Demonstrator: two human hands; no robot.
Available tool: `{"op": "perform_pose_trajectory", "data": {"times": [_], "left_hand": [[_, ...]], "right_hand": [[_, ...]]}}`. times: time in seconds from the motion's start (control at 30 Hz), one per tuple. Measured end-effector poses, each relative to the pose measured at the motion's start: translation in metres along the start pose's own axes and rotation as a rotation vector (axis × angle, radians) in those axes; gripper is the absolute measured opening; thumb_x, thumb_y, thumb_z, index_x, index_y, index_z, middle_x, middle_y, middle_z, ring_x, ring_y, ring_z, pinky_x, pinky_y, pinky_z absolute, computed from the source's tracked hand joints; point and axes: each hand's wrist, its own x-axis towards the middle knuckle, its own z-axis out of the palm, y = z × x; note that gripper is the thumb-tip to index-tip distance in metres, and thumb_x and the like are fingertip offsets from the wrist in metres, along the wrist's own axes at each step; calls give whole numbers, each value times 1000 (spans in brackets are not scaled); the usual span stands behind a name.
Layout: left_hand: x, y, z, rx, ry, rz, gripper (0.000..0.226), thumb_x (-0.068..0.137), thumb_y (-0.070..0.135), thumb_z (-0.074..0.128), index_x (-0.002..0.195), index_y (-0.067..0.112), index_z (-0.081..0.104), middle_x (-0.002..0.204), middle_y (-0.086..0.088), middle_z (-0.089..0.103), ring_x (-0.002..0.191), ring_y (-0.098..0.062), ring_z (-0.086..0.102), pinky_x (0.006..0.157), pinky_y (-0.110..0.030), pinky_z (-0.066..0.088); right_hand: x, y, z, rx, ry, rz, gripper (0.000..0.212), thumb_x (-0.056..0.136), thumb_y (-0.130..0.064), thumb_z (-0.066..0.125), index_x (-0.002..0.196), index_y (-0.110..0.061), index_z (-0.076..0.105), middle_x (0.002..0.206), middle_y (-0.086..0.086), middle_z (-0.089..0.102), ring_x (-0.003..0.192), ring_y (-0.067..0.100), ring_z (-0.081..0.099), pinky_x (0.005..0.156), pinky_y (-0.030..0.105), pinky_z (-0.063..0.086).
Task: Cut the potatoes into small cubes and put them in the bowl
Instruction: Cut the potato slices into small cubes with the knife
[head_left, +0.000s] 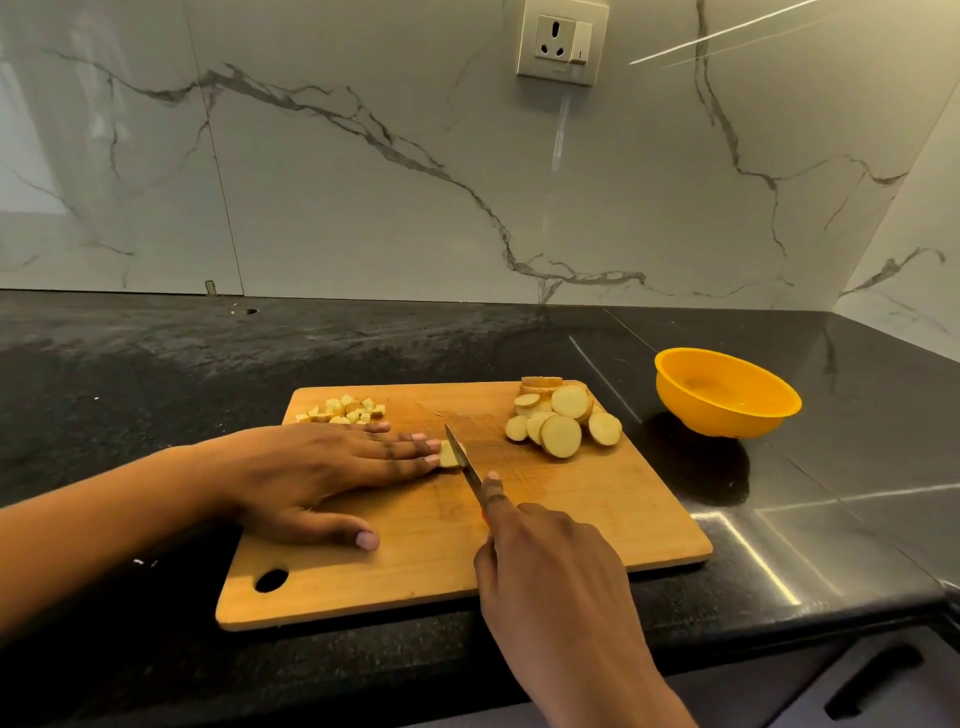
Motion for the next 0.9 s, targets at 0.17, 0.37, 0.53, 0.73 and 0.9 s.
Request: {"op": "perform_pose_trajectory", "data": {"times": [0.17,0.37,0.53,0.73,0.9], "left_hand": [[1,-1,2,-7,26,15,74,84,77,17,144,44,-10,151,30,-11,140,8,-11,112,-14,-14],[0,0,0,-26,31,9,71,84,75,22,143,46,-6,146,37,-13,136,13,-15,106,-7,-17],[0,1,1,-42,45,18,72,82,78,16,143,45,-4,147,34,-10,135,15,-16,106,-6,-17],[-3,2,5,-47,99,28,64,89,72,19,143,50,-8,150,33,-7,140,9,-5,111,-10,-10],[-9,2,8,-48,191,26,63,94,65,25,148,42,2,154,27,0,143,2,6,114,-14,-1]], "right_hand": [[14,-13,1,-70,-133,-11,62,100,-15,39,151,-13,3,112,3,54,80,14,40,50,21,25],[20,-13,-2,-88,-176,-31,60,100,-12,38,151,-12,7,112,2,55,80,15,42,50,22,27],[-8,-5,-10,-36,-242,-30,60,101,-21,37,151,-19,3,114,1,55,90,19,53,57,25,33],[-4,2,-11,27,-74,-2,53,102,-28,29,151,-25,10,112,-5,56,94,14,52,70,26,36],[4,5,-8,82,3,12,52,102,-31,30,151,-26,12,107,-7,58,90,11,53,69,24,40]]}}
